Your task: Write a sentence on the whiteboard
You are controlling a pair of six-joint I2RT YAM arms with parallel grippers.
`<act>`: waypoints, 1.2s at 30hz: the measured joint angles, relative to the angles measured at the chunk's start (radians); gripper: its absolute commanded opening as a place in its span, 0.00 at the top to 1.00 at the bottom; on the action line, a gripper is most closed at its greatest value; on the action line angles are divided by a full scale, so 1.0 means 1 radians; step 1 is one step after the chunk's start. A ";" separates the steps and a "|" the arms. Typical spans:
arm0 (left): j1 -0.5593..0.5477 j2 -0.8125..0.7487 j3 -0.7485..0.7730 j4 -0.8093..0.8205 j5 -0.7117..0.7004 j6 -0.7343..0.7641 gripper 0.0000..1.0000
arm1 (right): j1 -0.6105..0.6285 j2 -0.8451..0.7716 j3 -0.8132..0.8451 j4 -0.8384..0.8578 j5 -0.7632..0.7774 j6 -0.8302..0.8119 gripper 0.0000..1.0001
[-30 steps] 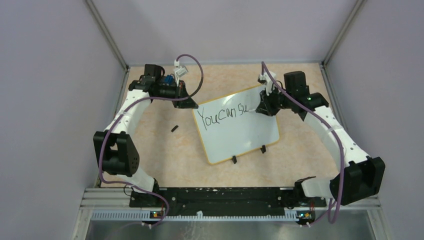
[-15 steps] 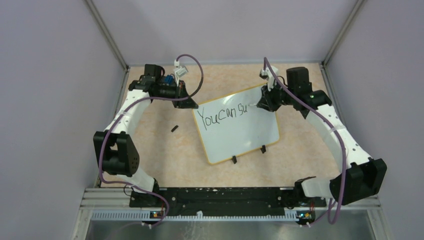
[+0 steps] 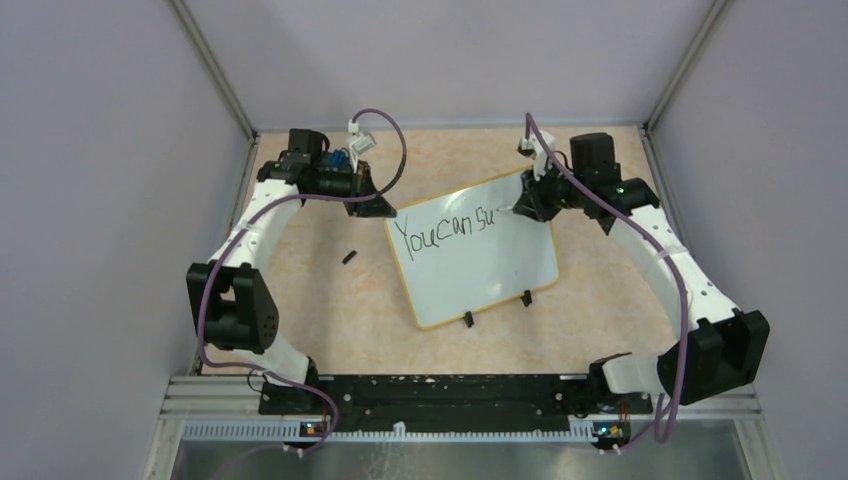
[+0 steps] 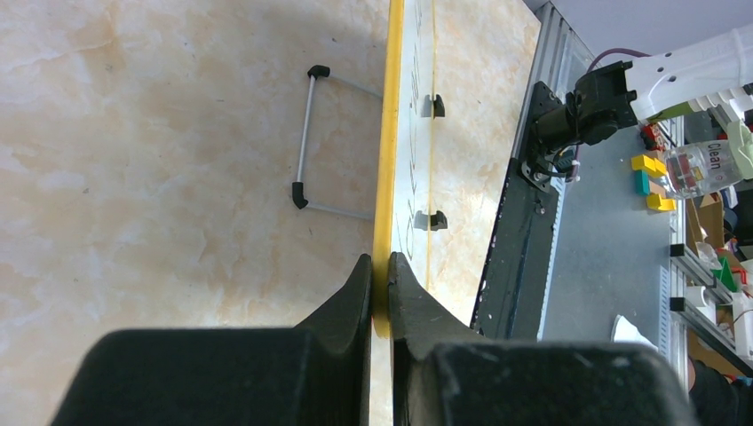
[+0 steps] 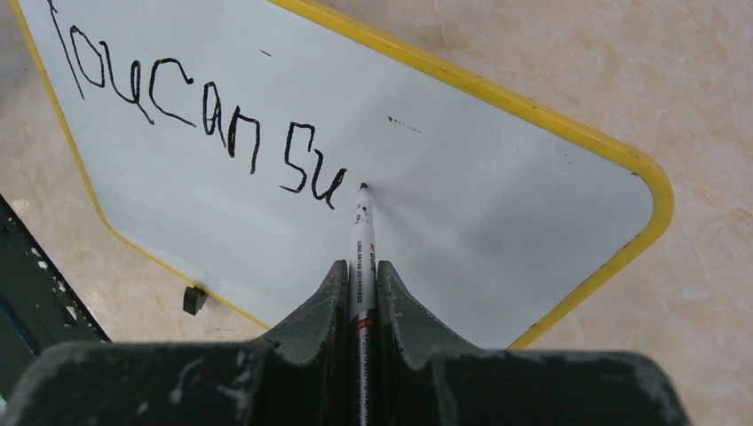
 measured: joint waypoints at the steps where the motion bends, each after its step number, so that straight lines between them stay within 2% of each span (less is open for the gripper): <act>1: 0.000 0.000 -0.001 0.001 0.000 0.000 1.00 | 0.000 0.002 0.001 0.000 -0.002 0.001 1.00; 36: 0.001 0.000 -0.005 0.005 -0.003 0.000 1.00 | 0.001 -0.014 -0.066 -0.005 -0.017 -0.020 1.00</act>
